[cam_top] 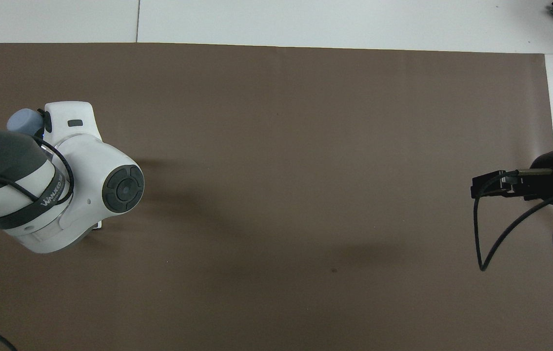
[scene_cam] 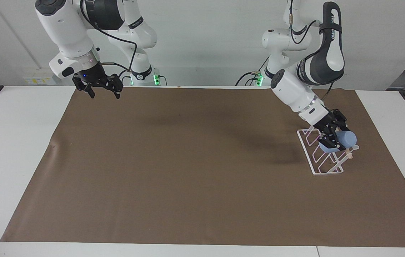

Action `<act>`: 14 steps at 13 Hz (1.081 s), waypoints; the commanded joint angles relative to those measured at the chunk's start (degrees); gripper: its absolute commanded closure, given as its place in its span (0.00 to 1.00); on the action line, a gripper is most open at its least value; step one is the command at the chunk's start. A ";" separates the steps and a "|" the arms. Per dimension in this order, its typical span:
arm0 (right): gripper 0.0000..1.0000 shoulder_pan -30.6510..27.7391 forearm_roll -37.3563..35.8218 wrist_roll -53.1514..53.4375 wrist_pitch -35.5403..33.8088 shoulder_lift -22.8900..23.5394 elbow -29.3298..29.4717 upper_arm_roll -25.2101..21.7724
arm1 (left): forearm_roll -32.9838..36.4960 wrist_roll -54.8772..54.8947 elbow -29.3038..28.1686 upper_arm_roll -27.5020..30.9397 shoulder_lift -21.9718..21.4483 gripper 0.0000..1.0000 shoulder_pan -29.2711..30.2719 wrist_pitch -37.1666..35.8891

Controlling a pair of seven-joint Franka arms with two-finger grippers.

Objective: Hang cup on cup holder

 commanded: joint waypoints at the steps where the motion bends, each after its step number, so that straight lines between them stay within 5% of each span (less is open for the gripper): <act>1: 0.00 0.24 -0.10 -0.60 0.08 -1.43 -2.10 -0.26 | 2.02 -2.05 -1.69 -0.09 -0.47 0.97 0.41 1.30; 3: 0.00 0.24 -0.10 -0.77 0.25 -2.05 -2.98 -0.26 | 2.02 -1.87 -1.52 -0.09 -0.38 0.00 0.59 1.38; 8: 0.00 -0.81 -0.10 -0.60 0.26 -1.70 -2.37 -0.26 | 0.10 -1.08 3.12 -0.43 1.55 0.00 0.50 2.27; 14: 0.00 -0.90 -0.01 -0.60 0.70 -2.14 -1.49 -0.61 | -22.29 10.06 10.68 -0.44 3.40 0.00 0.50 3.67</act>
